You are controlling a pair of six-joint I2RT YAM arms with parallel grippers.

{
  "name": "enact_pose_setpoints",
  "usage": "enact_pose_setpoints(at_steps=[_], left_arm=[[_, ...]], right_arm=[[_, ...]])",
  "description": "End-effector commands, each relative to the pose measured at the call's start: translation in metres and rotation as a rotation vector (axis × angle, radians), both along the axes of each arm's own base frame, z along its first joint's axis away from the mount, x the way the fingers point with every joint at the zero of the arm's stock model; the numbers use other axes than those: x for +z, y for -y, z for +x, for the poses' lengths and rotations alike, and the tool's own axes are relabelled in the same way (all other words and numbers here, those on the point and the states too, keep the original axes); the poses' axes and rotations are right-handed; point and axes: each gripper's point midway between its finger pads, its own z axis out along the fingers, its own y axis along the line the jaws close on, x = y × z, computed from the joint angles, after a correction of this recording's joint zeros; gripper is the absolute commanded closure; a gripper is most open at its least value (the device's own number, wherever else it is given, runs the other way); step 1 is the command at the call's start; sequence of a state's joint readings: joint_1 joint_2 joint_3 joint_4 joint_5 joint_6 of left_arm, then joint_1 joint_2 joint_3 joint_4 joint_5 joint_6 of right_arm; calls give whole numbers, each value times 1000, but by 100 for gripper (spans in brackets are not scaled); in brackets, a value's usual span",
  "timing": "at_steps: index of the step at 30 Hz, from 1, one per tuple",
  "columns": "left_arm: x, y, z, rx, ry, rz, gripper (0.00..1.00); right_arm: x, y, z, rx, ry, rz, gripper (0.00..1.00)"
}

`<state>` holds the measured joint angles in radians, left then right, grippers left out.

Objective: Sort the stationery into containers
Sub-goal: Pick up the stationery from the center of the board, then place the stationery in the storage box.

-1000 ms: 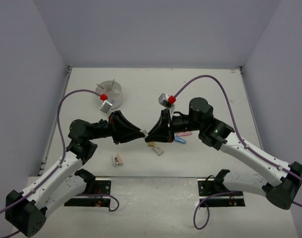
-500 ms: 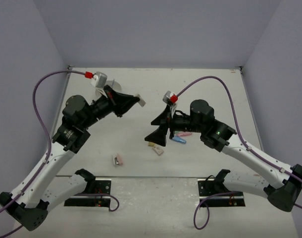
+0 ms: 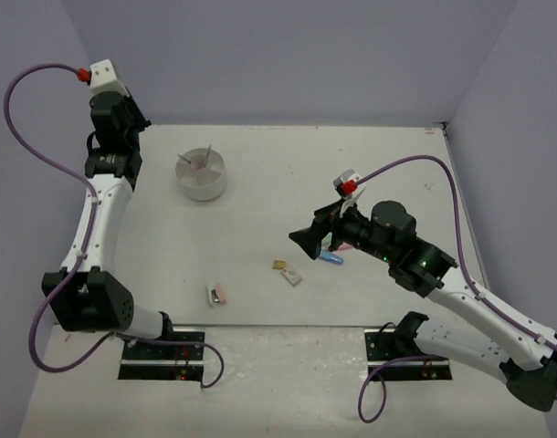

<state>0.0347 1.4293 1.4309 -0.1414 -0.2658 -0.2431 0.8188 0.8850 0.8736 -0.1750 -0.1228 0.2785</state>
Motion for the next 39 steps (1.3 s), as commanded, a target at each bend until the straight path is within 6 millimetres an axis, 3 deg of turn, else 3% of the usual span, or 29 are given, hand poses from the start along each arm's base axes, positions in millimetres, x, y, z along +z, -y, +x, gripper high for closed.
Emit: enact_pose_setpoints(at_steps=[1, 3, 5, 11, 12, 23, 32, 36, 39], left_arm=[[20, 0, 33, -141, 179, 105, 100], [-3, 20, 51, -320, 195, 172, 100], [-42, 41, 62, -553, 166, 160, 100], [-72, 54, 74, -791, 160, 87, 100], [-85, 56, 79, -824, 125, 79, 100], [-152, 65, 84, -915, -1, -51, 100], [-177, 50, 87, -829, -69, -32, 97], [-202, 45, 82, -802, -118, -25, 93], [-211, 46, 80, -800, -132, -32, 92]], right_arm=[[1, 6, 5, -29, 37, -14, 1], [-2, 5, 7, -35, 31, -24, 1], [-3, 4, 8, -37, 28, -28, 1], [-8, 3, 9, -31, 26, -45, 1], [-10, 3, 9, -27, 18, -58, 1], [-17, -2, 11, -16, -3, -79, 1], [-14, -2, 8, -6, 3, -70, 1], [-16, -3, 8, 3, -2, -71, 1], [-16, -3, 8, 4, -1, -74, 1]])
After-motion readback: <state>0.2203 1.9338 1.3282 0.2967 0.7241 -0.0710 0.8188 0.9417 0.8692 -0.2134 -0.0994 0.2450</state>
